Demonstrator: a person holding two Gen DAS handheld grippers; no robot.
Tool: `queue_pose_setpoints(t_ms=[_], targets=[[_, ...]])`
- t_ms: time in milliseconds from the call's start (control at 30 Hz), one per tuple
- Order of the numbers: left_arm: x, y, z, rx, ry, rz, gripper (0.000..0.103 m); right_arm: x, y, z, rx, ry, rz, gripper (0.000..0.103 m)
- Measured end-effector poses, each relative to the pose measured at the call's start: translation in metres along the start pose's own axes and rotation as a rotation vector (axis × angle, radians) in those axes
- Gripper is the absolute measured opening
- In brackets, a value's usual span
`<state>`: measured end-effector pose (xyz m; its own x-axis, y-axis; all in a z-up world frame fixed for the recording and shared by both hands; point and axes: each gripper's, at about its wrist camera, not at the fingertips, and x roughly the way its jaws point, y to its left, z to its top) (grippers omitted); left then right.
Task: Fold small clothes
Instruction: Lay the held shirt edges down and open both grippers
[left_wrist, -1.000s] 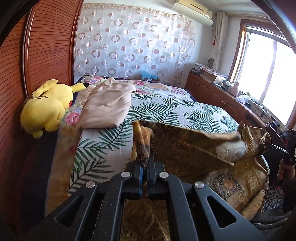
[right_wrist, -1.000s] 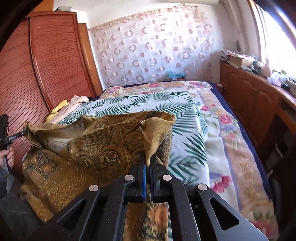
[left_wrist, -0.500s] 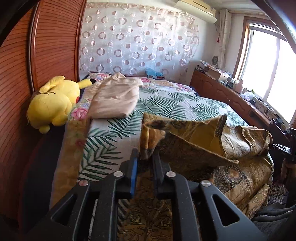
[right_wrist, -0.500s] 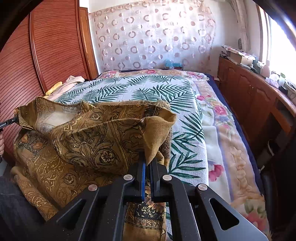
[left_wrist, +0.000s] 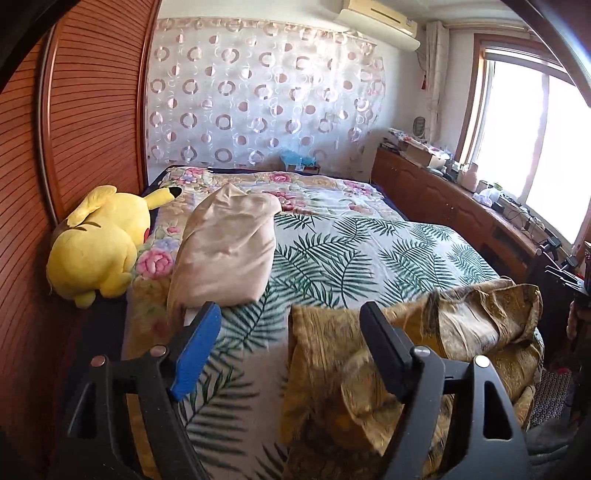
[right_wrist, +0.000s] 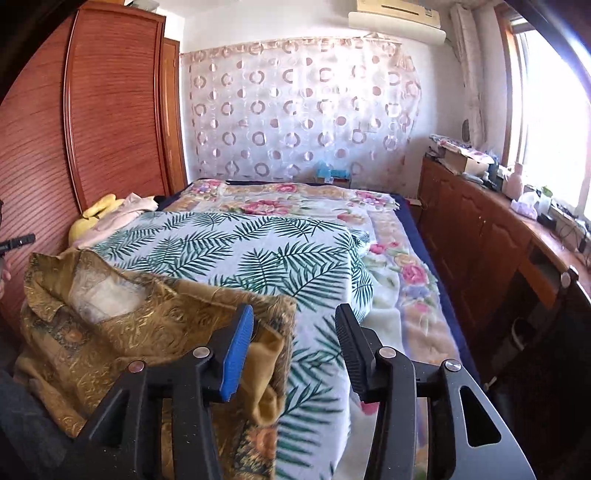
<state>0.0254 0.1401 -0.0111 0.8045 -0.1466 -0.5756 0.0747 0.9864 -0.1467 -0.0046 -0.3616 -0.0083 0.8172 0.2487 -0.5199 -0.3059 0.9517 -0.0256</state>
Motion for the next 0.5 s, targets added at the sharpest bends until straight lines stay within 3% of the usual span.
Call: queue_pose_setpoints(t_ms=[267, 500], targets=[[0.059, 0.001, 0.029, 0.05, 0.115, 0.047, 0.078, 0.05, -0.007, 0.025, 0.038, 0.065, 0.032, 0.05], [0.103, -0.007, 0.017, 0.105, 0.272, 0.043, 0.078, 0.074, 0.0, 0.034, 0.051, 0.141, 0.075, 0.05]])
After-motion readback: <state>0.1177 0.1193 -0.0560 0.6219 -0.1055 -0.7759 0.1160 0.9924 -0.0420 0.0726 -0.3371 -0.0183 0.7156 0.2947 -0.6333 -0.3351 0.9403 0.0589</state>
